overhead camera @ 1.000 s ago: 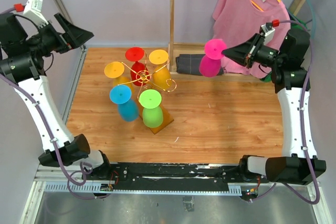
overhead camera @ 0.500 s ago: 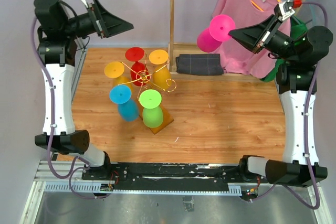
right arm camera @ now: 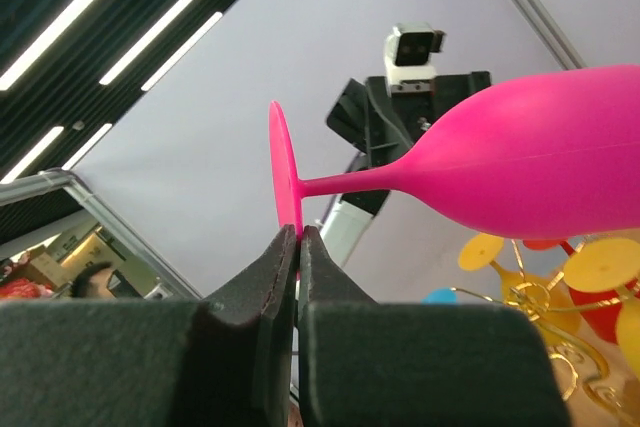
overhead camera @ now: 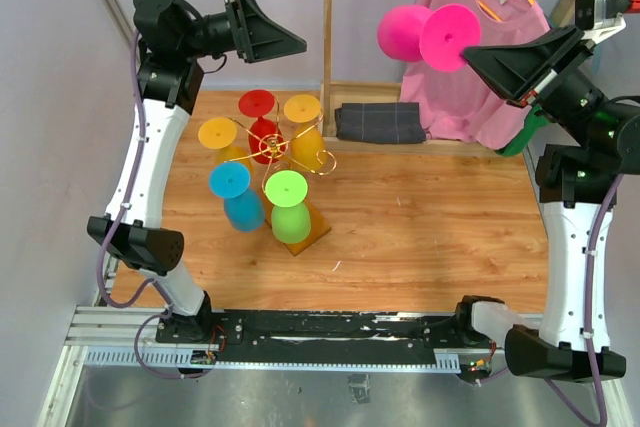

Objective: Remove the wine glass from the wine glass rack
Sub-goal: Place the wine glass at the center of the board.

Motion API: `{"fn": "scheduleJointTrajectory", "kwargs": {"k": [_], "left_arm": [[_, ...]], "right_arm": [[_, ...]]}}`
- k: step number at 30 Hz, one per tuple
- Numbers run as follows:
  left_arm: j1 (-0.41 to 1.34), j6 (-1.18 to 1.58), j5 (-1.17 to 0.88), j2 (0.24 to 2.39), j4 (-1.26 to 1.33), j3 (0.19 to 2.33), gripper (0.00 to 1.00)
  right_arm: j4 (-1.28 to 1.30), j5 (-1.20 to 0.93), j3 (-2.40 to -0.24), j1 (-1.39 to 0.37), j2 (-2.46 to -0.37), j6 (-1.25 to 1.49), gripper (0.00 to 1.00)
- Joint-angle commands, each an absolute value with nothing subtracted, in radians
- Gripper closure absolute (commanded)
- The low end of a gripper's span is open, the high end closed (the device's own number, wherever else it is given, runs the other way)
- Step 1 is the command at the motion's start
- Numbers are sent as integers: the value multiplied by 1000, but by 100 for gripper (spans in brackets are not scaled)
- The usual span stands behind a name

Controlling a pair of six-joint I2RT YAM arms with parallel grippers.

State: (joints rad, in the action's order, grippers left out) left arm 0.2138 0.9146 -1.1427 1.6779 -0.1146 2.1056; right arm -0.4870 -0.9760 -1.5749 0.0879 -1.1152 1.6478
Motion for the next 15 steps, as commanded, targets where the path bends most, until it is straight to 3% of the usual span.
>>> {"fn": "scheduleJointTrajectory", "kwargs": {"k": [1,15], "left_arm": [[230,1010,-1151,1688,46,2134,1],[369,1090,-1105,1743,223,2185,1]], "right_arm": [[-753,-899,-1534,104,-1100,1790,99],[-903,-850,-1486,65,-1105,1849,99]]}}
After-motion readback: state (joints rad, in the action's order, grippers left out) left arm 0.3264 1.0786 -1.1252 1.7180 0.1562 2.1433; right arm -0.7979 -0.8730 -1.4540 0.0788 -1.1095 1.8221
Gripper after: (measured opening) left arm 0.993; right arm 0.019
